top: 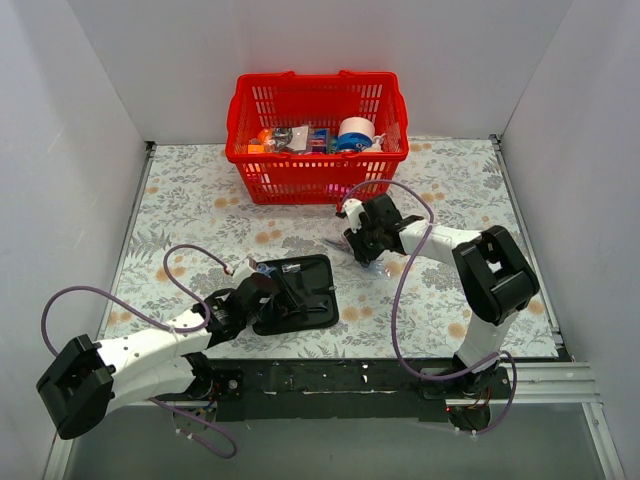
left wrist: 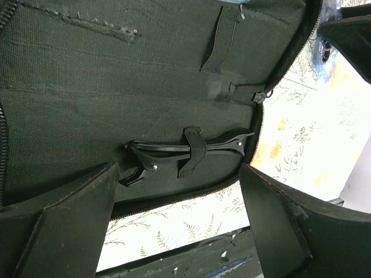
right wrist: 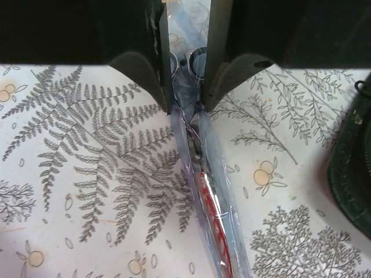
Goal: Sort the hair-cutting tools
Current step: Pick up the scissors from the center of the board.
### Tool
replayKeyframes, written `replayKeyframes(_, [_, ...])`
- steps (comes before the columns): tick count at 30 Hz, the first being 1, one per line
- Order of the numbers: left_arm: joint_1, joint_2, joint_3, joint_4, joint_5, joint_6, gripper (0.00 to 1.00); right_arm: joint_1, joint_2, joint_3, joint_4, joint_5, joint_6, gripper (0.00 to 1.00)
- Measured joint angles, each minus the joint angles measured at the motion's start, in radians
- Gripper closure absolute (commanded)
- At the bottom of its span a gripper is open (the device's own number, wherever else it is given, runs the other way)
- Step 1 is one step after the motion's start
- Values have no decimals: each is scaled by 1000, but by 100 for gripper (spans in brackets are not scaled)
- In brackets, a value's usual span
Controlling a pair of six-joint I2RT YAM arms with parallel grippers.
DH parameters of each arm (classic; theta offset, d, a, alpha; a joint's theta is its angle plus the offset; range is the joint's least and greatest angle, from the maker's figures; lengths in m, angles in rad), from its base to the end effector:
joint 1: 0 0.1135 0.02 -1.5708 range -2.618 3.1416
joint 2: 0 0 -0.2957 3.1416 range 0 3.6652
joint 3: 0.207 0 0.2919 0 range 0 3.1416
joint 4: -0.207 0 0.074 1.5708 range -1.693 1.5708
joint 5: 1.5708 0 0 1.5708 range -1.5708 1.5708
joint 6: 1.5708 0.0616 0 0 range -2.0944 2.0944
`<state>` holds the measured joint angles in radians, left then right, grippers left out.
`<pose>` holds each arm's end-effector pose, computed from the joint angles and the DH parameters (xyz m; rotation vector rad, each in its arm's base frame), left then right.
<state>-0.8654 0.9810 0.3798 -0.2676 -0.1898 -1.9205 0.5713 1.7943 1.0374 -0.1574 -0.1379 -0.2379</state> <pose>0.1462 -0.1538 0.1444 -1.4344 2.2758 -0.9236 0.3460 0.2325 0.1423 -1.0377 2.2740 0.3114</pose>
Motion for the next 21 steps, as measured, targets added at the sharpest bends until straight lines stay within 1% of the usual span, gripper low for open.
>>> replayKeyframes(1, [0, -5, -2, -2, 2, -2, 16, 6, -8, -8, 2, 5, 9, 76])
replayKeyframes(2, [0, -8, -5, -3, 4, -3, 16, 11, -14, -15, 2, 8, 16, 85])
replayKeyframes(3, [0, -14, -6, -6, 8, -5, 16, 18, -21, -23, 2, 12, 26, 88])
replayKeyframes(4, [0, -19, -8, -10, 11, -6, 16, 24, -28, -31, 2, 18, 34, 97])
replayKeyframes(5, [0, -23, -9, -13, 14, -6, 16, 31, -37, -40, 1, 24, 45, 99])
replayKeyframes(9, [-1, -39, -13, -25, 21, -9, 16, 64, -73, -72, -13, 54, 83, 99])
replayKeyframes(14, [-1, -51, -14, -40, 23, -10, 16, 96, -117, -98, -74, 89, 137, 99])
replayKeyframes(21, [-1, -54, -14, -51, 33, -5, 16, 123, -216, -88, -286, 212, 190, 99])
